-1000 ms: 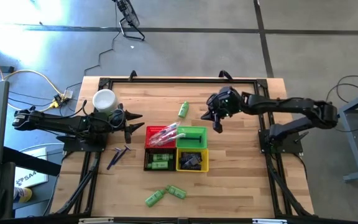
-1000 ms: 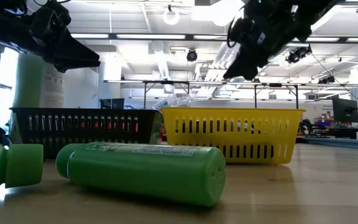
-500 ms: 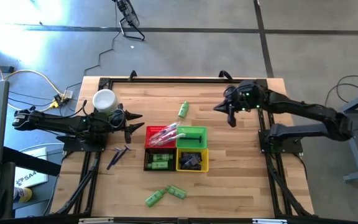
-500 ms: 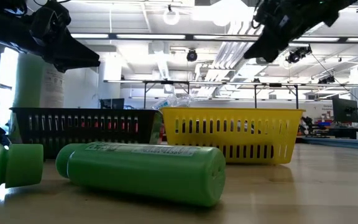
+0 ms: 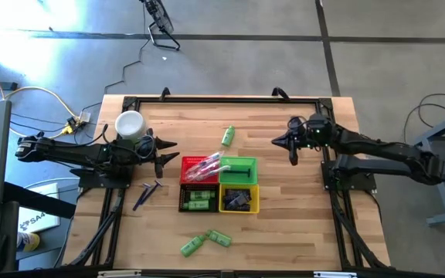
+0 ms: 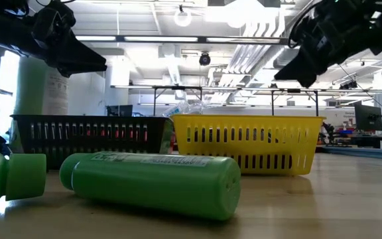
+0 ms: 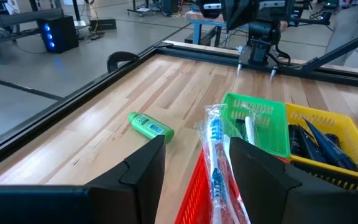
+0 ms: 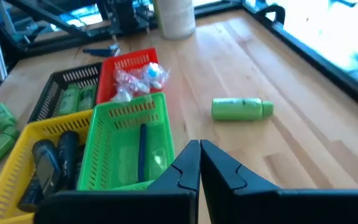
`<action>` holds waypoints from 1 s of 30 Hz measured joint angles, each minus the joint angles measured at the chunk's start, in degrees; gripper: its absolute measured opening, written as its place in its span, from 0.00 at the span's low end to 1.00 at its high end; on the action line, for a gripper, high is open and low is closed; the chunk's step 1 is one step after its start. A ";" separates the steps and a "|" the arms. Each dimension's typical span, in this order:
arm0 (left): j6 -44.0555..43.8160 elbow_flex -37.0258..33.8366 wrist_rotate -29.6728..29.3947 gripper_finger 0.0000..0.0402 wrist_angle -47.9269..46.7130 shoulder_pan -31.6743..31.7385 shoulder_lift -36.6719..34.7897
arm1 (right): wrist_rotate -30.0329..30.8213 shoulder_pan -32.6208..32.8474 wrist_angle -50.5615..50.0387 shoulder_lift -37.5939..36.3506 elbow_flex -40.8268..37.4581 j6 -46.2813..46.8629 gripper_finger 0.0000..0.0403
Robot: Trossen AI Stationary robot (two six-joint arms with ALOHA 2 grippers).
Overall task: Pick & Place Travel size toiletries
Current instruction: Put the blue razor into the green bin
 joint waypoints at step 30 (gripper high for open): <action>-21.83 0.00 7.30 0.44 3.57 -0.69 3.35 | 8.48 0.04 1.41 -14.52 -0.02 -6.32 0.01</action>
